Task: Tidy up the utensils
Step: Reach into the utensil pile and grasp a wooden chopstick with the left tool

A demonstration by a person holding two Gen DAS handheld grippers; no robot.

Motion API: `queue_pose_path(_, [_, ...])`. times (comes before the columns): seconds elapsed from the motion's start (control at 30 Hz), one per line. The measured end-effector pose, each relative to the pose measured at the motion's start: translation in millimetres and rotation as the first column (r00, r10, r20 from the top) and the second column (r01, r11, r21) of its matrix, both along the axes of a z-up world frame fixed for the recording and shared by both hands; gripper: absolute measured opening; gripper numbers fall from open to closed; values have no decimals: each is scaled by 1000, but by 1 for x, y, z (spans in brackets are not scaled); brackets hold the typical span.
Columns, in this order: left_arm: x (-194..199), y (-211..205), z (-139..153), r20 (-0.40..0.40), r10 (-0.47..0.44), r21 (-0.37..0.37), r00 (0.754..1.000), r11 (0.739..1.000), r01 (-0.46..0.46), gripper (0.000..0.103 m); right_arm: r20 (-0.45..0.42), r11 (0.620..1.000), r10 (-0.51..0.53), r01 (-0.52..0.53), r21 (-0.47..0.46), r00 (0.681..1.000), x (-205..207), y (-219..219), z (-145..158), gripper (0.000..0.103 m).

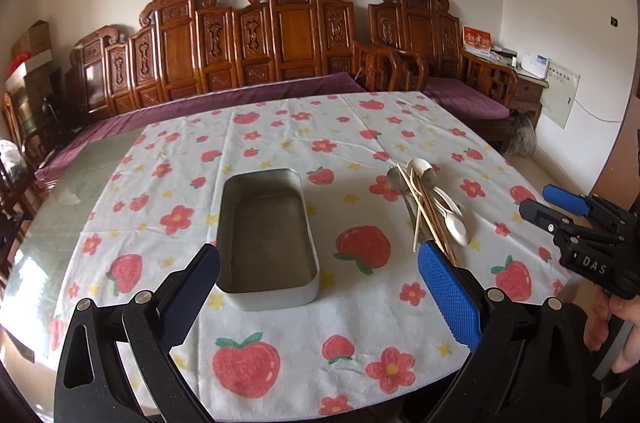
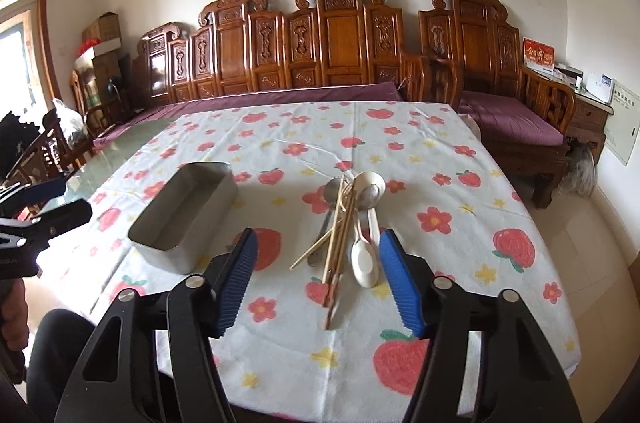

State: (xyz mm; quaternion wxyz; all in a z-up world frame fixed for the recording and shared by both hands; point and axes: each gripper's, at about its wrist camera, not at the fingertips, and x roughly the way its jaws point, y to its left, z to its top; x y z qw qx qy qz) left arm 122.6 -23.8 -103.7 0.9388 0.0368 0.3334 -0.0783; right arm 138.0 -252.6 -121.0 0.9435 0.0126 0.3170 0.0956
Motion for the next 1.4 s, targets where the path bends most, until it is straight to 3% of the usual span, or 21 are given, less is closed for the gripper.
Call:
queue_pose_path(0.2, [25, -11, -23, -39, -43, 8, 998, 999, 44, 96, -8, 1000, -24, 24, -8, 1000, 32, -15, -15, 54])
queue_pose_path(0.4, [50, -20, -49, -92, -69, -2, 993, 998, 69, 96, -73, 1000, -3, 2, -6, 997, 62, -19, -50, 42])
queue_pose_path(0.53, [61, -30, -64, -113, -88, 4, 990, 996, 89, 96, -112, 1000, -24, 23, -15, 993, 72, -23, -75, 42])
queue_pose_path(0.8, [93, -68, -94, -186, -173, -14, 967, 985, 174, 74, -160, 999, -34, 34, -1, 987, 80, -34, -101, 41])
queue_pose_path(1.13, [133, -112, -116, -229, -225, -70, 947, 974, 214, 59, -202, 997, -64, 71, 29, 977, 84, -46, -114, 41])
queue_pose_path(1.4, [155, -141, -131, -279, -290, -173, 915, 953, 249, 25, -199, 991, -97, 113, 69, 975, 85, -59, -111, 42])
